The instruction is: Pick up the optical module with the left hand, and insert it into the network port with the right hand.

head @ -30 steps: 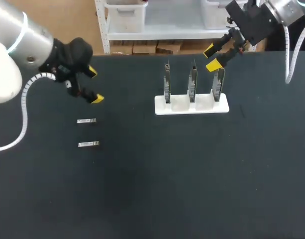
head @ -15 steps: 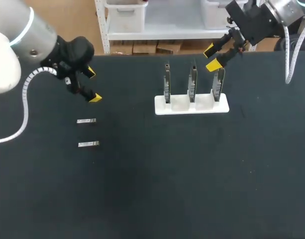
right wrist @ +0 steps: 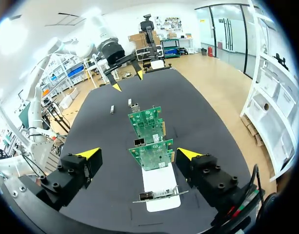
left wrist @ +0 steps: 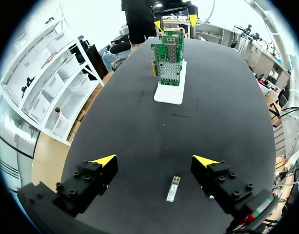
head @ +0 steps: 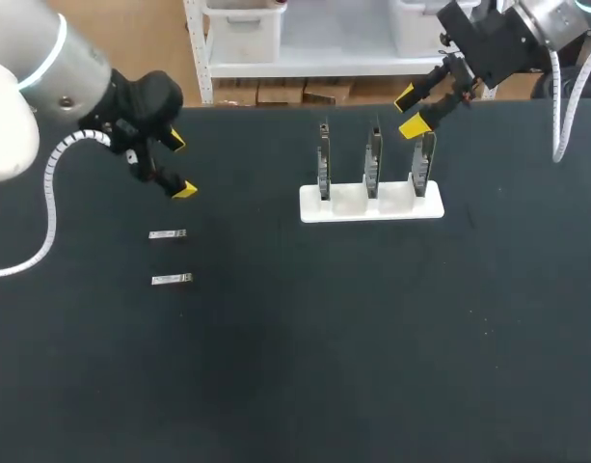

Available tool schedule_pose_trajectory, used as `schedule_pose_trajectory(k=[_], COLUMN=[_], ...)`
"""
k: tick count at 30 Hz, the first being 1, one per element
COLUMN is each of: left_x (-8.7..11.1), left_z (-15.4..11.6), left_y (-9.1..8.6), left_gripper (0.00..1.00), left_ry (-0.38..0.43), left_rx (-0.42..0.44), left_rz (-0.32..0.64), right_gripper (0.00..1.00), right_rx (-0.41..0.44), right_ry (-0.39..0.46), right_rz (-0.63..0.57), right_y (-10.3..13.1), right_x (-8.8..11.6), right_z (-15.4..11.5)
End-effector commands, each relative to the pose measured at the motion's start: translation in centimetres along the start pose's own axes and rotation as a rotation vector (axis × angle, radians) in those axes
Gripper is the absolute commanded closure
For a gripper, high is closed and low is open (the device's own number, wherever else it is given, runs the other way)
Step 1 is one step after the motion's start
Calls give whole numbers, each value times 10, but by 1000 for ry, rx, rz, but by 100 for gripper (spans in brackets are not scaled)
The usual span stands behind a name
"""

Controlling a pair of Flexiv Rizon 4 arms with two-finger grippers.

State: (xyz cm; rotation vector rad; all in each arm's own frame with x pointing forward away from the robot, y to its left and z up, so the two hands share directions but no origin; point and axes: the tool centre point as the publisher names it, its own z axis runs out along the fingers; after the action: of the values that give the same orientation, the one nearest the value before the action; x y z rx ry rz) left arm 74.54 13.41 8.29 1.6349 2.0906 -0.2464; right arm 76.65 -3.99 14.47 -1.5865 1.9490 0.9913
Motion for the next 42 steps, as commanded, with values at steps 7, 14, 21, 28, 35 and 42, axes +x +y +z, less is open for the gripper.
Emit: schedule_pose_trajectory(k=[7,14,21,28,35,42], left_x=[39,66,84,99,106,100], left_z=[-2,5,20,24,25,25], left_y=[0,-10,-22,-35,-40,-46], left_gripper=[0,0,0,0,0,0], left_ry=[58,184,199,207,223,246], left_rx=[-18,34,66,97,91,55], left_rz=[52,80,137,181,184,218], right_gripper=[0,0,0,0,0,0], right_rx=[6,6,6,6,6,6], right_ry=[-1,-1,-1,-1,-1,-1], right_rz=[-1,-1,-1,-1,-1,-1], right_y=[2,2,2,2,2,2], right_x=[1,1,1,1,1,1], right_z=[0,0,0,0,0,0])
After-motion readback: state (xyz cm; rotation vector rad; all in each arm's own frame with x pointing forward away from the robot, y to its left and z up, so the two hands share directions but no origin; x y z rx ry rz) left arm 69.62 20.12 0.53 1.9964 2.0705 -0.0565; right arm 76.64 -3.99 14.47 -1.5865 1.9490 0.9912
